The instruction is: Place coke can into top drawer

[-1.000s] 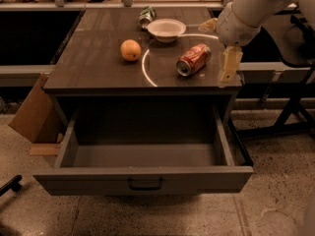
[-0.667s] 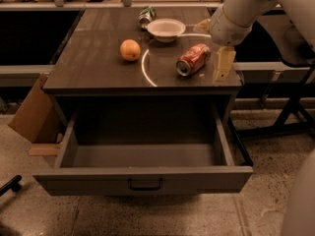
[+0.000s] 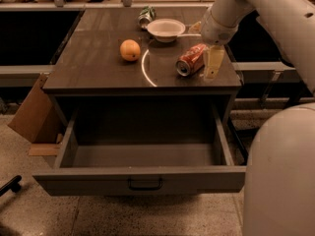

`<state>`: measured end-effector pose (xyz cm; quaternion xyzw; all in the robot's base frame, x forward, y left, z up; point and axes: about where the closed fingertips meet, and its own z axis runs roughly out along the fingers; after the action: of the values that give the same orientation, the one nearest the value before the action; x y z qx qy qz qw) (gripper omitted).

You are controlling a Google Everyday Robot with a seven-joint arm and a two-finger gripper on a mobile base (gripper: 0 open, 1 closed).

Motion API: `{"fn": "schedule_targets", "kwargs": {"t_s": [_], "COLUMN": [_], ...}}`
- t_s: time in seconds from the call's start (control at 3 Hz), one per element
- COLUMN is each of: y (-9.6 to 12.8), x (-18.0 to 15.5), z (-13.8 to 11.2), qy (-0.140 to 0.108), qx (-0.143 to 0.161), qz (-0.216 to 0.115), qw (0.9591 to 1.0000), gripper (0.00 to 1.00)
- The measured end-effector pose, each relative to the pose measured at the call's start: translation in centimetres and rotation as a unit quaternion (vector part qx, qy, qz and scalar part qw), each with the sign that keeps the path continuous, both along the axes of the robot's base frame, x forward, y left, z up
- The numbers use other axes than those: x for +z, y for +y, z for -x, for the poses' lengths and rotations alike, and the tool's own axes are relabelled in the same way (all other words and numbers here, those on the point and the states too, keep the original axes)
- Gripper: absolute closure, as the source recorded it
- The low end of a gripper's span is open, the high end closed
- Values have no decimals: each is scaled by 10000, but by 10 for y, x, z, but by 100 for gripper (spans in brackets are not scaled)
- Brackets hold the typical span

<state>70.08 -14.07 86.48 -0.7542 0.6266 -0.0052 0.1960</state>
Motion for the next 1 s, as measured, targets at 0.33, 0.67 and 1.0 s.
{"fn": "schedule_targets", "kwargs": {"t_s": [0.33,0.67,1.0], "y": [2,5,6], "x": [-6,-13,-20], "z": [-4,-7,-9], "qy": [57,144,233], "qx": [29,64,66], "qz": [19,52,62], "qw": [10000,9999,9997], "gripper": [0,0,12]}}
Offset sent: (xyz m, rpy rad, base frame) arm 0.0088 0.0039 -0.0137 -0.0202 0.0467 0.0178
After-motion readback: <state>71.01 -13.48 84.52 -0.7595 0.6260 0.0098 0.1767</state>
